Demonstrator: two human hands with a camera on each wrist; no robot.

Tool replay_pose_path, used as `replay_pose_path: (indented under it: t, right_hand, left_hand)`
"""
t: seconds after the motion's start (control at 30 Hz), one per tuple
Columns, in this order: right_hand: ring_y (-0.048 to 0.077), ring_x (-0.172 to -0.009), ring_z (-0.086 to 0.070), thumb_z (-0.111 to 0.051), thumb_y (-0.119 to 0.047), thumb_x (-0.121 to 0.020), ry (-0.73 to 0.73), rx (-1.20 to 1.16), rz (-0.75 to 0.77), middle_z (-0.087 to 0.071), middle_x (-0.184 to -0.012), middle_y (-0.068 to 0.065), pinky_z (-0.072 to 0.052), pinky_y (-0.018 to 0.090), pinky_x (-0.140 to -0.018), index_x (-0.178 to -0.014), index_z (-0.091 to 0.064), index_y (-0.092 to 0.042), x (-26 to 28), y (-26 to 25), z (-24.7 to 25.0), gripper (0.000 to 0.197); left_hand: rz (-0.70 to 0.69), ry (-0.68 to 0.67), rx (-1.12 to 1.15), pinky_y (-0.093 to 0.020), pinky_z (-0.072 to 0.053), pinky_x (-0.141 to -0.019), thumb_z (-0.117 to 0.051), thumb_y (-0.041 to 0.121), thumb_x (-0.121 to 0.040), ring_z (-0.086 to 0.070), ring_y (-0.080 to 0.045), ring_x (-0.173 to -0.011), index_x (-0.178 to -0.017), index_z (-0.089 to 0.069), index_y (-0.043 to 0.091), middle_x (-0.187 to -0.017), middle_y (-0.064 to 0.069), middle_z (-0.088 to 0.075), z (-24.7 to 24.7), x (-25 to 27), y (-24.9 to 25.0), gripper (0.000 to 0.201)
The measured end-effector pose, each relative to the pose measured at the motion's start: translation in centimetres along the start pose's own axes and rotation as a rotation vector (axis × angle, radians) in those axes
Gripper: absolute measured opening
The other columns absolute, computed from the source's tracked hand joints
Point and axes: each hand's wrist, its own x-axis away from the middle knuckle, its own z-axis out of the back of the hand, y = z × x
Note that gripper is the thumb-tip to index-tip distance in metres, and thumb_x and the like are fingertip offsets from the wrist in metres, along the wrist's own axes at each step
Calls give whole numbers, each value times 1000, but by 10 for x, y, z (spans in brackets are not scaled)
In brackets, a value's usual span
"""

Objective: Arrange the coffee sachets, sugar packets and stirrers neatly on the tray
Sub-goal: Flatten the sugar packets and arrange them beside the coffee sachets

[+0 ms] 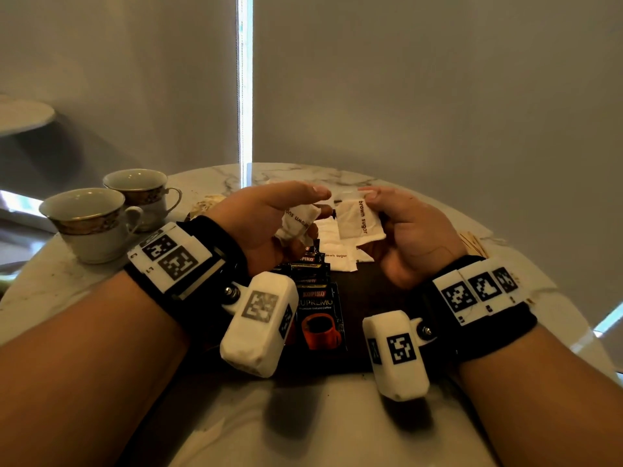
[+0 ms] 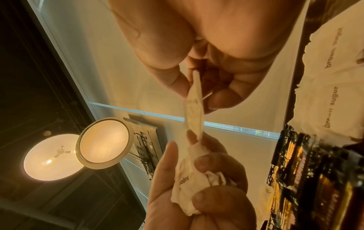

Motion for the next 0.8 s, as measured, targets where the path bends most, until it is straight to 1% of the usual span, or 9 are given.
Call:
replay_pose_path:
  t: [0.07, 0.17, 0.23, 0.3, 0.37, 0.47, 0.57, 0.7, 0.8]
  right_hand:
    - [24, -66, -70, -56, -3, -93, -28, 25, 7, -71, -73, 12, -59, 35, -57, -93, -66, -2, 3, 0, -2, 10]
    - [24, -69, -71, -59, -3, -91, -72, 54, -2, -72, -76, 13, -59, 36, -58, -99, -65, 0, 5, 0, -4, 11]
    - [23, -67, -71, -60, -3, -90, -83, 45, 0, -72, -75, 13, -60, 36, -57, -98, -64, -1, 6, -1, -5, 9]
    - [27, -72, -71, -64, -8, -85, -93, 25, 10, -72, -83, 16, -61, 40, -63, -104, -61, 2, 6, 0, -4, 22]
    - [32, -80, -69, -67, -17, -80, -98, 57, 10, -70, -94, 21, -59, 41, -68, -112, -60, 3, 6, 2, -2, 38]
    - [27, -73, -64, -67, -16, -86, -95, 154, -2, -69, -96, 20, -50, 31, -57, -108, -63, -3, 7, 5, 0, 26]
    - [18, -63, -64, -60, -6, -92, -71, 211, -1, -73, -83, 13, -45, 26, -50, -97, -61, -7, 8, 5, 1, 5]
    - [16, -60, -62, -60, -5, -93, -28, 201, 15, -73, -75, 7, -43, 26, -49, -92, -64, -8, 6, 5, 0, 5]
    - [20, -64, -61, -61, -5, -92, -4, 167, 15, -73, -76, 8, -42, 26, -48, -89, -65, -9, 3, 4, 1, 6]
  left_hand:
    - [0, -40, -19, -18, -42, -42, -76, 26, -76, -57, -12, -61, -112, -64, 9, -100, -10, -64, -2, 2, 0, 41]
    - [-18, -39, -37, -19, -42, -41, -72, 20, -76, -57, -13, -54, -99, -64, 10, -84, -10, -67, -8, 5, -1, 26]
    - [-28, -10, -25, -22, -45, -43, -69, 11, -80, -61, -17, -57, -99, -63, 10, -88, -14, -69, -9, 4, -2, 20]
    - [-42, 13, -11, -24, -48, -44, -63, 3, -89, -63, -18, -59, -101, -62, 9, -91, -17, -70, -9, 3, -3, 13]
    - [-66, 17, 6, -24, -48, -45, -58, 1, -94, -62, -18, -60, -96, -63, 10, -87, -16, -70, -10, 2, -3, 10]
    - [-101, 33, 54, -23, -49, -46, -57, 2, -94, -62, -19, -63, -94, -62, 9, -85, -15, -67, -11, 3, -2, 9]
    - [-109, 50, 69, -23, -50, -45, -58, 4, -94, -62, -20, -64, -94, -61, 9, -84, -14, -66, -11, 2, -1, 5]
    - [-89, 92, -21, -23, -47, -46, -63, 14, -93, -63, -18, -65, -94, -64, 10, -87, -10, -66, -9, 1, -3, 4]
    - [-72, 91, -31, -23, -46, -45, -62, 15, -94, -62, -17, -66, -94, -65, 11, -86, -8, -67, -9, 1, -2, 5]
